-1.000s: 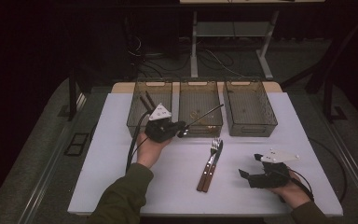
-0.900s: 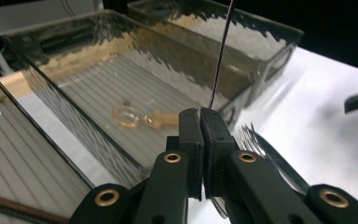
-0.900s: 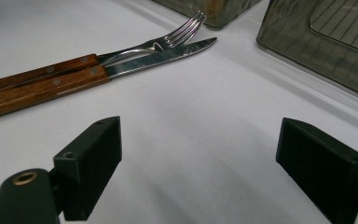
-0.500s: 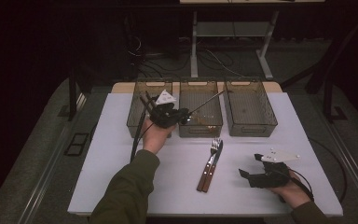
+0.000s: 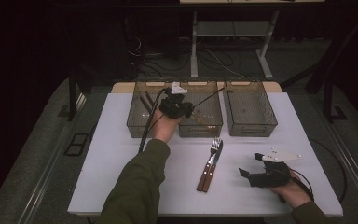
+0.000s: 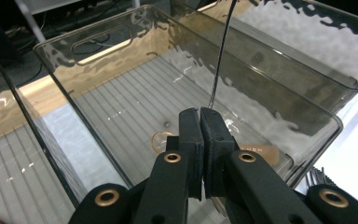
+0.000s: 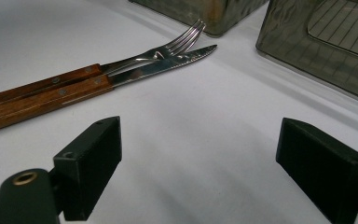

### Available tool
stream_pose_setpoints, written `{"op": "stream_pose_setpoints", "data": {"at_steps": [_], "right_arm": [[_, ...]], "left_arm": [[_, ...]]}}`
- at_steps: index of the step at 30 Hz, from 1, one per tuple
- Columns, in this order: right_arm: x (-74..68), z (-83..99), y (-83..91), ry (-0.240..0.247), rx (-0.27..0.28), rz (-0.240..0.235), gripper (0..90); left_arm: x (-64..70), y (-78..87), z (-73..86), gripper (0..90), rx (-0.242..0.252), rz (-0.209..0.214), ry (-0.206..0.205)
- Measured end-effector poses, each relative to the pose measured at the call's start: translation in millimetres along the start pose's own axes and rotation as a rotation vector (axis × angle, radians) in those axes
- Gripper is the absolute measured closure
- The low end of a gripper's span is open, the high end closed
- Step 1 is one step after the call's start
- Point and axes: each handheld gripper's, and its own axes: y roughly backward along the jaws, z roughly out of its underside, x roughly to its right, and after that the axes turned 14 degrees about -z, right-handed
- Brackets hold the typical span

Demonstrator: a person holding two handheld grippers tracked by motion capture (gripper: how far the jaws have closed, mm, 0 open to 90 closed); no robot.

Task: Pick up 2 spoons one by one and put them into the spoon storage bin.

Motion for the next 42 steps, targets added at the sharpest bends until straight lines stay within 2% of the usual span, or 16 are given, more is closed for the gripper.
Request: {"op": "stream_pose_setpoints", "data": {"at_steps": [6, 8, 10, 11, 13, 16, 18, 23, 25, 27, 32, 33, 36, 39, 41, 42], "right_arm": [[-0.3, 0.1, 0.1, 0.004, -0.001, 0.001, 13.7], [-0.6, 0.0, 0.1, 0.005, -0.002, 0.002, 13.8], [-0.7, -0.2, 0.6, 0.001, 0.000, 0.000, 13.7], [-0.3, -0.2, 0.4, 0.003, 0.000, 0.002, 13.8], [0.0, -0.1, 0.3, 0.006, -0.002, 0.003, 13.8], [0.2, -0.1, 0.3, 0.005, 0.001, 0.002, 13.8], [0.0, 0.0, 0.4, 0.004, 0.000, 0.000, 13.8], [0.1, -0.2, 0.1, 0.000, 0.002, -0.001, 13.7], [0.1, -0.2, 0.0, 0.000, 0.002, 0.001, 13.7], [0.4, -0.2, 0.4, 0.004, 0.003, -0.003, 13.8], [0.8, -0.4, 0.4, -0.006, 0.004, -0.002, 13.8], [0.6, -0.4, 0.3, -0.004, 0.002, -0.002, 13.8], [0.7, -1.1, 0.0, -0.004, -0.001, -0.003, 13.8], [1.2, -1.2, -0.1, -0.003, -0.002, 0.000, 13.8], [1.1, -1.0, 0.2, -0.002, -0.003, 0.002, 13.8], [1.3, -1.0, 0.3, -0.001, -0.001, 0.003, 13.8]], "left_arm": [[-1.4, -1.9, 6.8, 88.1, -0.043, -0.035, -0.005], [-1.9, -3.7, 10.4, 88.1, -0.054, -0.048, 0.021], [-3.3, -5.8, 13.5, 87.2, -0.070, -0.045, 0.029], [-2.9, -6.4, 14.6, 85.2, -0.060, -0.048, 0.041], [-2.0, -7.2, 14.6, 72.6, -0.052, -0.051, 0.042], [-2.3, -7.3, 14.2, 62.5, -0.045, -0.029, 0.033], [-1.8, -7.2, 14.7, 56.1, -0.043, -0.007, 0.044], [-1.9, -3.7, 15.3, 46.4, -0.032, 0.027, 0.039], [-2.7, 1.0, 15.4, 41.7, -0.028, 0.046, 0.009], [-3.4, 5.6, 15.1, 36.7, -0.033, 0.064, 0.002], [1.8, 22.2, 18.1, 29.3, 0.006, 0.090, -0.008], [2.4, 25.4, 19.3, 27.6, 0.006, 0.095, -0.027], [6.9, 32.6, 27.2, 22.8, 0.019, 0.118, -0.012], [11.8, 39.7, 36.8, 19.0, 0.006, 0.127, -0.050], [15.3, 44.2, 44.1, 17.9, 0.012, 0.138, -0.046], [17.8, 46.8, 48.4, 17.3, 0.013, 0.141, -0.025]]}}
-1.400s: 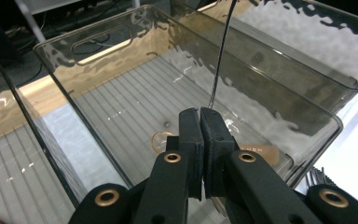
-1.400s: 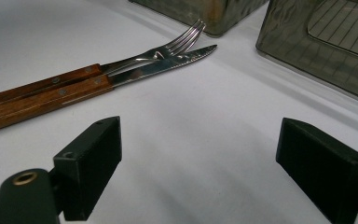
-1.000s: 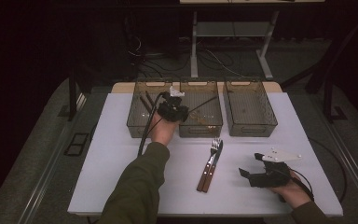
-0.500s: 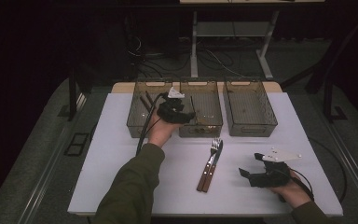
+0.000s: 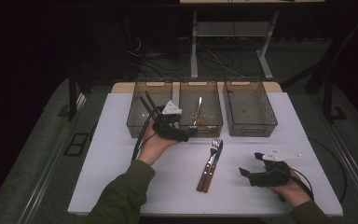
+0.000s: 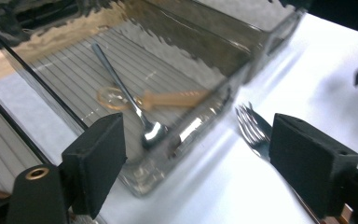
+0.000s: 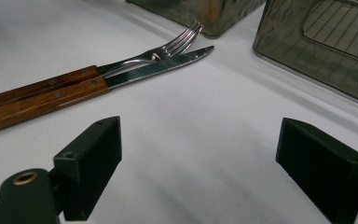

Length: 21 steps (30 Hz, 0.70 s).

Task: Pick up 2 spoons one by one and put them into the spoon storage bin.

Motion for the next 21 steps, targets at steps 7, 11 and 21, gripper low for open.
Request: {"op": "stream_pose_setpoints", "data": {"at_steps": [7, 11, 21], "right_arm": [[0.1, 0.0, 0.3, 0.002, 0.004, 0.005, 13.8], [-0.2, 0.1, 0.5, 0.003, 0.003, 0.006, 13.8], [-0.9, 0.2, 0.9, 0.016, 0.000, 0.011, 13.8]], "left_arm": [[7.0, 12.3, 27.0, 14.0, 0.010, 0.028, -0.009], [9.7, 18.4, 36.9, 14.0, 0.006, 0.030, -0.011], [15.5, 29.7, 55.3, 14.3, 0.004, 0.039, -0.023]]}}
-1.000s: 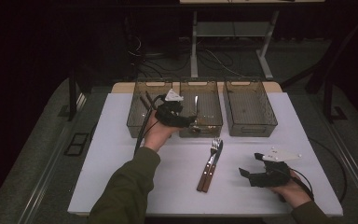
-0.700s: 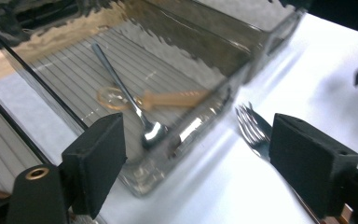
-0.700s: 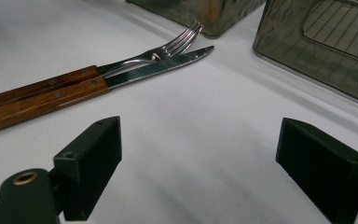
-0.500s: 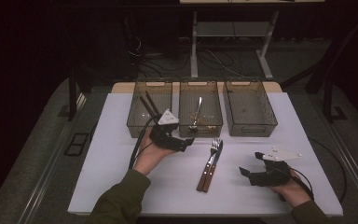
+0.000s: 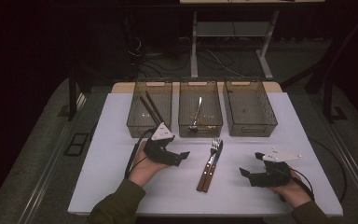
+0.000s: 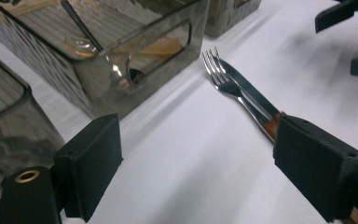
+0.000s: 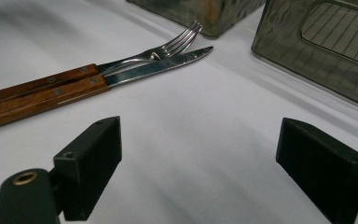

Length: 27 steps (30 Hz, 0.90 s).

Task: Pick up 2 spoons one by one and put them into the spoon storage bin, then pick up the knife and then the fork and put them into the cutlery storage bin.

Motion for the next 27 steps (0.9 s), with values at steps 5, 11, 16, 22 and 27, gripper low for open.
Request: {"op": "stream_pose_setpoints", "data": {"at_steps": [5, 11, 16, 22, 27], "right_arm": [[-0.7, -0.3, 0.1, 0.006, -0.002, 0.000, 13.7], [-0.8, -0.2, -0.6, 0.004, -0.006, 0.003, 13.8], [-1.3, 0.1, -1.0, 0.003, -0.009, 0.003, 13.8], [-1.2, 0.3, -1.0, 0.006, -0.009, 0.003, 13.8], [-0.7, 0.1, -1.8, 0.008, -0.014, 0.002, 13.8]], "left_arm": [[2.6, 6.1, 10.2, 14.4, -0.008, 0.011, -0.004], [7.1, 10.8, 18.4, 14.9, -0.013, 0.027, -0.019], [13.2, 14.1, 24.4, 15.8, -0.015, 0.044, -0.027], [22.6, 14.6, 27.7, 20.4, -0.027, 0.077, -0.042], [28.4, 10.2, 27.0, 32.6, -0.039, 0.112, -0.068]]}}
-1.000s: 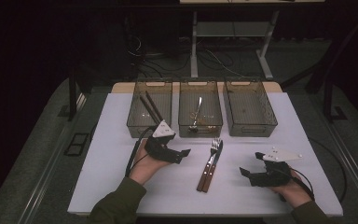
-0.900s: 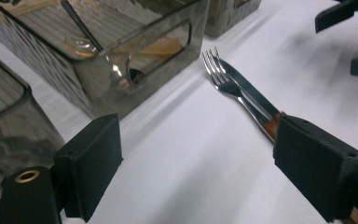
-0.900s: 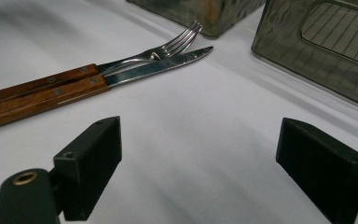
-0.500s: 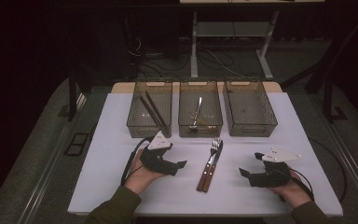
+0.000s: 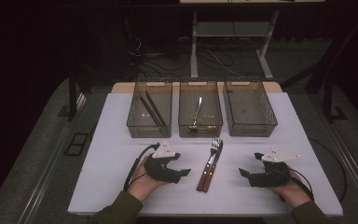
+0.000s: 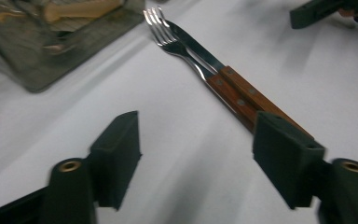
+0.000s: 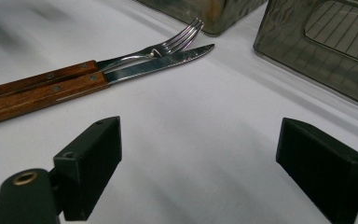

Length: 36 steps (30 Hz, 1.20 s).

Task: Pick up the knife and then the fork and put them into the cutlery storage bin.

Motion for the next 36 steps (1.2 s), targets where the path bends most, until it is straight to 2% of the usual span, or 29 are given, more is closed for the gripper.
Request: {"op": "stream_pose_setpoints", "data": {"at_steps": [2, 9, 14, 18, 25, 28, 31, 35, 36], "right_arm": [[0.0, 0.0, -0.4, -0.004, -0.002, 0.000, 13.7], [-1.3, -0.4, -0.7, -0.004, -0.001, -0.001, 13.8], [-0.1, 0.2, -0.5, 0.002, -0.002, -0.001, 13.8], [-0.8, 0.0, -0.9, 0.002, -0.001, -0.002, 13.8], [-0.5, -0.1, -1.7, 0.000, -0.005, -0.001, 13.8], [-1.0, -0.1, -2.2, 0.001, -0.006, -0.006, 13.8], [-1.1, -0.1, -2.4, 0.004, -0.007, -0.006, 13.8], [-0.7, 0.3, -2.2, 0.001, -0.008, -0.006, 13.8], [-0.8, 0.2, -2.0, -0.001, -0.008, -0.007, 13.8]], "left_arm": [[2.4, -1.5, -0.7, 39.6, -0.002, 0.027, -0.004], [14.8, -4.9, -8.8, 72.8, 0.022, 0.103, -0.027], [24.8, -9.2, -14.0, 89.3, 0.030, 0.148, -0.042], [32.7, -14.2, -17.0, 89.5, 0.024, 0.170, -0.065], [50.1, -26.0, -19.6, 89.4, 0.010, 0.200, -0.075], [59.6, -33.9, -20.3, 89.4, -0.011, 0.212, -0.095], [69.0, -41.4, -19.9, 89.5, -0.032, 0.216, -0.132], [78.7, -48.4, -18.0, 89.5, -0.055, 0.217, -0.144], [79.2, -49.6, -17.9, 89.5, -0.054, 0.213, -0.159]]}}
